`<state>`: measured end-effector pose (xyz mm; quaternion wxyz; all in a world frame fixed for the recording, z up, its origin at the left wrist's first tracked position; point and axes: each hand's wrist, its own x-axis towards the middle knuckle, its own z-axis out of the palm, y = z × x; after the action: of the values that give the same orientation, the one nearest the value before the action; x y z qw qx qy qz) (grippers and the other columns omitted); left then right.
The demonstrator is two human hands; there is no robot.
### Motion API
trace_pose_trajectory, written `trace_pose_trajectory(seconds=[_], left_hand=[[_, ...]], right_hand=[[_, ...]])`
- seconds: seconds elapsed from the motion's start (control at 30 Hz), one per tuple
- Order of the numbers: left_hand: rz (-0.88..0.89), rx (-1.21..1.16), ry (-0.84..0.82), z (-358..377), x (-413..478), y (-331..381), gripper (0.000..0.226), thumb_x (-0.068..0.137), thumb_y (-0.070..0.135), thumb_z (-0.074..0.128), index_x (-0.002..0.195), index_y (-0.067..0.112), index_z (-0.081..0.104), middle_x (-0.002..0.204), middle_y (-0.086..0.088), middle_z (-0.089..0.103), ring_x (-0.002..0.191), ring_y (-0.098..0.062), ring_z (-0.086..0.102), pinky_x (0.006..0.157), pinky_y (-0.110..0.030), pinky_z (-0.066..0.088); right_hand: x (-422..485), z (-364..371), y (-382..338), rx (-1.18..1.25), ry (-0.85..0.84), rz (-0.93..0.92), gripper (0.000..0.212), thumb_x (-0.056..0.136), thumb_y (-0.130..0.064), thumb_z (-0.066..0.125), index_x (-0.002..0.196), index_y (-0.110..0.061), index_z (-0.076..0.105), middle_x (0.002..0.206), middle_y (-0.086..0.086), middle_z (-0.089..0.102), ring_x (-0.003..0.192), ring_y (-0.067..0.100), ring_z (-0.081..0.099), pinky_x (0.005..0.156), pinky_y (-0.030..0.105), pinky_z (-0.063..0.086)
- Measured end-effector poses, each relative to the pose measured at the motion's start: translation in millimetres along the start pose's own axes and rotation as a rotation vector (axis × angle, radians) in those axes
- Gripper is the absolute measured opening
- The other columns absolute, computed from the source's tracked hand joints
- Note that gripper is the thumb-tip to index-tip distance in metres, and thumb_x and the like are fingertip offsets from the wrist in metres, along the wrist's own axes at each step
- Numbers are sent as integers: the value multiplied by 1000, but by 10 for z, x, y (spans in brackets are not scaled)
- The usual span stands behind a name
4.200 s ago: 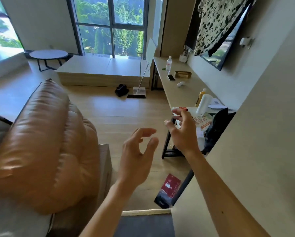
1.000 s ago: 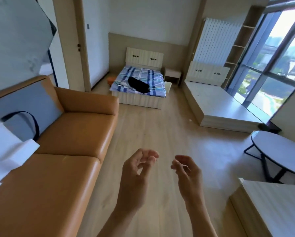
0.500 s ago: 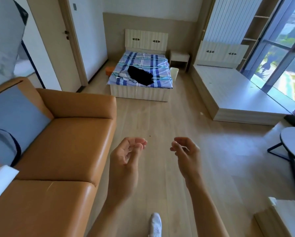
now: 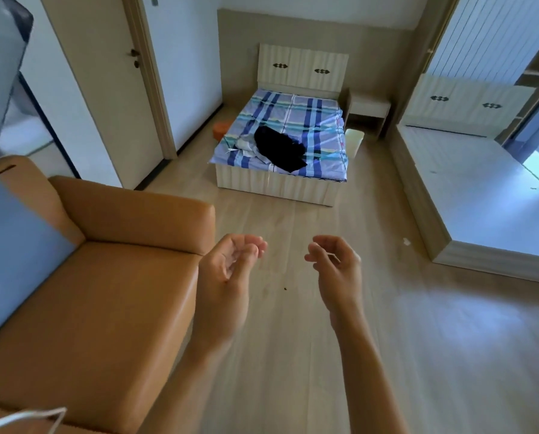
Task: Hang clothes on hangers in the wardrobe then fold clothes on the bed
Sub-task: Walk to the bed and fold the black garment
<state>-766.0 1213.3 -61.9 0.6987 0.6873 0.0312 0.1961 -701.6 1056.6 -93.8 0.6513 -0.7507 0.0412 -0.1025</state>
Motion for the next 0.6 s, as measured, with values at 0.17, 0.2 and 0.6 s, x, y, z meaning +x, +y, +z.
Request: trace_pose_trajectory(seconds=[0.17, 0.2, 0.6], left_hand=[[-22, 4, 18, 385, 1193, -476, 21, 92, 26, 51, 96, 17, 69, 96, 1, 75, 96, -14, 70, 80, -16, 51], [-28, 0, 17, 464, 1469, -603, 20, 92, 25, 51, 96, 18, 69, 96, 2, 75, 96, -14, 70, 81, -17, 51], [-42, -13, -105, 1405, 4915, -1438, 21, 93, 28, 50, 97, 19, 69, 95, 4, 75, 96, -16, 70, 83, -20, 52]], right_hand=[[1155, 283, 298, -24, -22, 39, 8, 93, -19, 67, 101, -20, 68, 87, -3, 72, 82, 13, 71, 69, 26, 57], [1426, 353, 380, -27, -11, 47, 8, 93, -18, 67, 101, -19, 69, 87, -2, 72, 82, 14, 71, 72, 28, 57], [4801, 1299, 567, -50, 63, 71, 8, 93, -16, 66, 101, -16, 69, 91, 2, 72, 80, 14, 71, 74, 27, 56]])
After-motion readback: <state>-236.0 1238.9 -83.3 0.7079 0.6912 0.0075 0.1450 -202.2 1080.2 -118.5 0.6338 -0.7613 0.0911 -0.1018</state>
